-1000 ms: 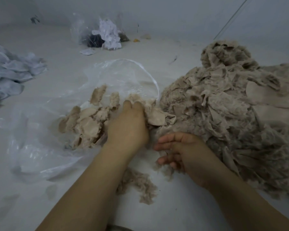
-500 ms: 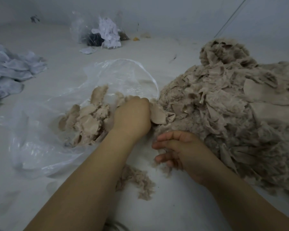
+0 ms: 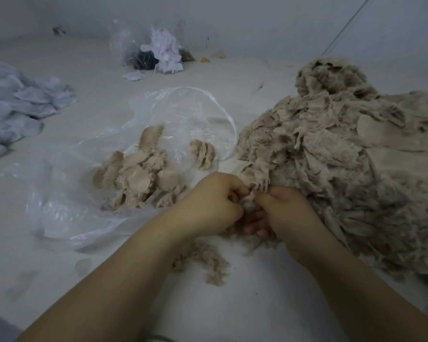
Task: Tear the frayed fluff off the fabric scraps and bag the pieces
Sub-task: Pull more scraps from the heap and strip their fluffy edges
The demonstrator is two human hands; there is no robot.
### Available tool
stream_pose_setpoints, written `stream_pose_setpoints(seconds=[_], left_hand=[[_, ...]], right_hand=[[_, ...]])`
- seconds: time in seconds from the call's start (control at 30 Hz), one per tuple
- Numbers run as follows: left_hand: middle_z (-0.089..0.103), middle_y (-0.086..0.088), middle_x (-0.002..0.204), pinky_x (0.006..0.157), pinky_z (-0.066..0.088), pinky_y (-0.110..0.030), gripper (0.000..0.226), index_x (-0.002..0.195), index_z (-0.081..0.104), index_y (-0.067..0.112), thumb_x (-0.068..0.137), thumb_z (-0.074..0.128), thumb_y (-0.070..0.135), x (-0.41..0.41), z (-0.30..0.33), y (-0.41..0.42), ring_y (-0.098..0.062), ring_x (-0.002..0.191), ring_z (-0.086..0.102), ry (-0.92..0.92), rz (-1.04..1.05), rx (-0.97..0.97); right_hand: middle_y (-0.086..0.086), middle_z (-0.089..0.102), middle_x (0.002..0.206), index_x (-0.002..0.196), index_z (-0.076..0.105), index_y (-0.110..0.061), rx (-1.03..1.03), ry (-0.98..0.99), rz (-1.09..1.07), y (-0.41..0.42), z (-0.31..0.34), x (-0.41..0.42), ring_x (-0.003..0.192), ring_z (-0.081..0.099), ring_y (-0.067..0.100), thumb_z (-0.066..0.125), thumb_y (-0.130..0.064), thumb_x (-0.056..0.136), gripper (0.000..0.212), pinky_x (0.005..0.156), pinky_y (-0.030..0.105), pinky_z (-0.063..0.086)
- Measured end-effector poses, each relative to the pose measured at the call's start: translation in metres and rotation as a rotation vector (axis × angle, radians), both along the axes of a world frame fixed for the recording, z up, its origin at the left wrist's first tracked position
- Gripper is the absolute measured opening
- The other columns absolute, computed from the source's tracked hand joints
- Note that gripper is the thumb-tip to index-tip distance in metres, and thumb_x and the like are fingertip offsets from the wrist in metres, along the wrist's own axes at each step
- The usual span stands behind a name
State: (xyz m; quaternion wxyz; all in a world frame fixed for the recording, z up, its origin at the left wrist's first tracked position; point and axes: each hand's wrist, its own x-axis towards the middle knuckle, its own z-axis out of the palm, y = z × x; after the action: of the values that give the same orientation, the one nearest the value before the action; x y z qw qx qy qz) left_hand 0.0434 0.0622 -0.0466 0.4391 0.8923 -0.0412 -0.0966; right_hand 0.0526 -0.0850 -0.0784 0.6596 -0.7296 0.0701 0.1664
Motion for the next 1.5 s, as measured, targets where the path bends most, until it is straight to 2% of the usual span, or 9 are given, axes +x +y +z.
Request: stream_pose_setpoints(seconds=[0.13,0.3,0.57,0.7,0.93,1.07,1.27,1.4,1.5], left_hand=[[0.063,-0.003,0.068,0.049,0.052,-0.031,0.009,0.081,0.062,0.018,0.085,0.065,0.012,0.007,-0.004,0.016,-0.013,0.057,0.061,-0.228,0.213,0.110],[0.056,0.005,0.071,0.052,0.044,-0.024,0.020,0.073,0.053,0.023,0.084,0.066,0.014,0.005,-0.019,0.008,-0.011,0.064,0.055,-0.177,-0.009,0.366],[0.061,0.004,0.063,0.048,0.047,-0.024,0.016,0.081,0.061,0.022,0.084,0.071,0.011,0.012,-0.015,0.011,-0.014,0.055,0.059,-0.258,0.215,0.036],[0.058,0.007,0.063,0.051,0.043,-0.019,0.040,0.114,0.053,0.028,0.081,0.075,0.020,0.017,-0.016,0.009,-0.001,0.053,0.054,-0.273,0.189,0.020],[0.050,0.009,0.055,0.049,0.038,-0.019,0.015,0.067,0.064,0.010,0.080,0.070,0.008,0.014,-0.014,-0.005,-0.004,0.049,0.046,-0.381,0.065,0.035],[0.059,0.002,0.071,0.055,0.046,-0.028,0.010,0.071,0.064,0.005,0.072,0.074,0.007,0.008,-0.014,-0.002,-0.009,0.057,0.052,-0.288,-0.040,-0.061],[0.058,0.006,0.051,0.044,0.046,-0.029,0.044,0.077,0.061,0.009,0.075,0.075,0.051,0.010,-0.019,0.002,-0.013,0.045,0.055,-0.134,0.265,-0.246],[0.073,-0.002,0.082,0.069,0.061,-0.038,0.039,0.107,0.063,0.016,0.081,0.079,0.040,0.013,-0.021,-0.002,-0.017,0.072,0.072,-0.076,0.303,-0.254],[0.070,-0.005,0.082,0.068,0.060,-0.035,0.035,0.109,0.065,0.009,0.080,0.082,0.020,0.012,-0.019,-0.003,-0.017,0.070,0.069,-0.028,0.352,-0.430]], right_hand=[[0.012,0.066,0.055,0.070,0.054,-0.007,0.000,0.033,-0.030,0.000,0.000,0.001,0.041,0.063,0.022,0.051,-0.015,0.098,0.029,0.033,0.016,0.036],[0.010,0.067,0.054,0.065,0.051,-0.011,-0.083,-0.058,-0.003,-0.001,0.003,-0.002,0.042,0.063,0.020,0.059,-0.014,0.093,0.029,0.035,0.016,0.037],[0.007,0.063,0.051,0.080,0.057,-0.012,0.077,-0.073,-0.018,0.000,0.005,-0.001,0.036,0.056,0.015,0.059,-0.023,0.097,0.020,0.034,0.017,0.036],[0.007,0.062,0.050,0.073,0.059,-0.013,0.086,-0.023,-0.020,0.000,0.003,0.000,0.036,0.054,0.013,0.054,-0.022,0.100,0.028,0.034,0.016,0.035],[0.013,0.070,0.062,0.083,0.067,-0.010,0.115,-0.038,-0.014,0.000,0.005,0.000,0.045,0.063,0.019,0.053,-0.046,0.097,0.041,0.038,0.020,0.043],[0.006,0.070,0.061,0.083,0.065,-0.011,0.129,-0.033,-0.014,-0.001,0.004,-0.001,0.046,0.063,0.016,0.047,-0.015,0.099,0.024,0.038,0.020,0.043],[0.005,0.070,0.062,0.081,0.065,-0.015,0.160,-0.048,0.008,0.001,0.003,-0.002,0.049,0.066,0.016,0.060,-0.007,0.091,0.013,0.040,0.019,0.045],[0.003,0.070,0.063,0.086,0.068,-0.016,0.189,-0.066,0.020,0.003,0.003,-0.003,0.048,0.064,0.012,0.060,-0.007,0.091,0.013,0.044,0.020,0.048],[0.002,0.072,0.066,0.089,0.071,-0.018,0.180,-0.071,0.029,0.002,0.003,-0.004,0.050,0.065,0.013,0.060,-0.008,0.089,0.014,0.045,0.021,0.049]])
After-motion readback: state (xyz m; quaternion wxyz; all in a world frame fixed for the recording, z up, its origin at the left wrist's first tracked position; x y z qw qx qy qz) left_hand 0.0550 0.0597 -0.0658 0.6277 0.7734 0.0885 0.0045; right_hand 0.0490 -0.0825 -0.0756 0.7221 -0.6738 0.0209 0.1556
